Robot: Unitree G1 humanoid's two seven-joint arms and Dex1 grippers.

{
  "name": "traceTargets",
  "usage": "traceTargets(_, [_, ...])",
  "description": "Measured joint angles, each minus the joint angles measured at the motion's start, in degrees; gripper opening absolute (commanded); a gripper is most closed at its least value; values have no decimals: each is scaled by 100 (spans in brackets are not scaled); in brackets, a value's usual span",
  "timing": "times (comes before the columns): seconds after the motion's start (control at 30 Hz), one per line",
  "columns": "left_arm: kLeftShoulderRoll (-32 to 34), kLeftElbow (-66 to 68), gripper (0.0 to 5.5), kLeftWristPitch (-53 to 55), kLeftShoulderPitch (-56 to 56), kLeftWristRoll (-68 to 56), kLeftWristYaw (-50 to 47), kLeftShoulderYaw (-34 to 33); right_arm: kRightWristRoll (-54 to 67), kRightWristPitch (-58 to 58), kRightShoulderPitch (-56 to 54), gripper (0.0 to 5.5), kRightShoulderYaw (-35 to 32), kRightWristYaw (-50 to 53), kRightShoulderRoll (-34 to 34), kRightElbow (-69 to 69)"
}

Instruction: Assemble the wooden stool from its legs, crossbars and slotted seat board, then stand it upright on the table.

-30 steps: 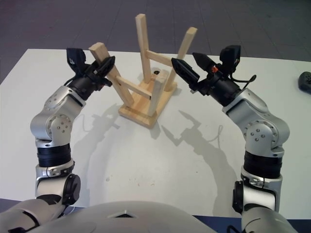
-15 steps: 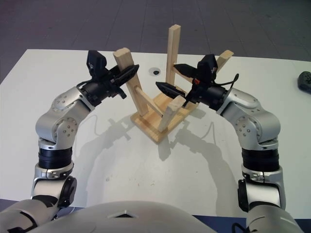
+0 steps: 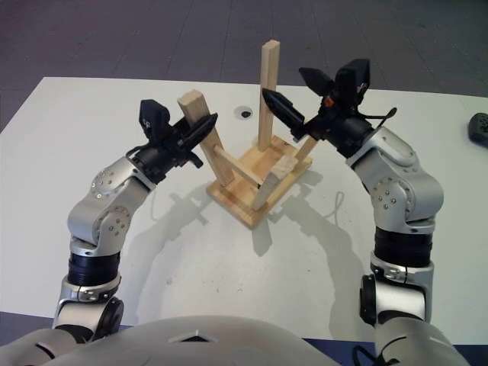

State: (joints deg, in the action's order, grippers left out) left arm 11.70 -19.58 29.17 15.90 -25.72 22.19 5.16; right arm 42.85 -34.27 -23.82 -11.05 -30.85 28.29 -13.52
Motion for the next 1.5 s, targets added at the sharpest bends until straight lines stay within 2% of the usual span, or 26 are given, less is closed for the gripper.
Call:
traceTargets(0.2, [-104,-154,104,-58,-195,83,-299,149,69,-3,32,540,-305,458,-126,-251])
traceTargets(0.53, [-185,-230,104,-56,-251,77,-513,139,102,-1,218,540,-355,806,-320,-429])
traceTargets(0.57, [-183,-223,140,-53,-240,77,-512,139,95,2,219,540,-353,820,-336,-429])
traceTargets(0.8, [-165,-41,241,305,-332,194,-661,166,-15,48,224,540,-347,850,-354,-430])
traceTargets(1.1, [-218,-187,394,905,470,-579,-820,-742,-25,95,257,540,-332,820,-389,-455])
traceTargets(1.23, [-274,-373,463,1311,1002,-1439,-937,-1249,-60,120,268,540,-314,817,-390,-461])
traceTargets(1.37, [-94,-160,527,1402,2167,-1962,-1359,-2018,-61,124,305,540,-310,829,-400,-511])
traceTargets(1.5, [144,446,539,1312,2991,-2000,-1422,-2266,-63,129,325,540,-303,875,-429,-547])
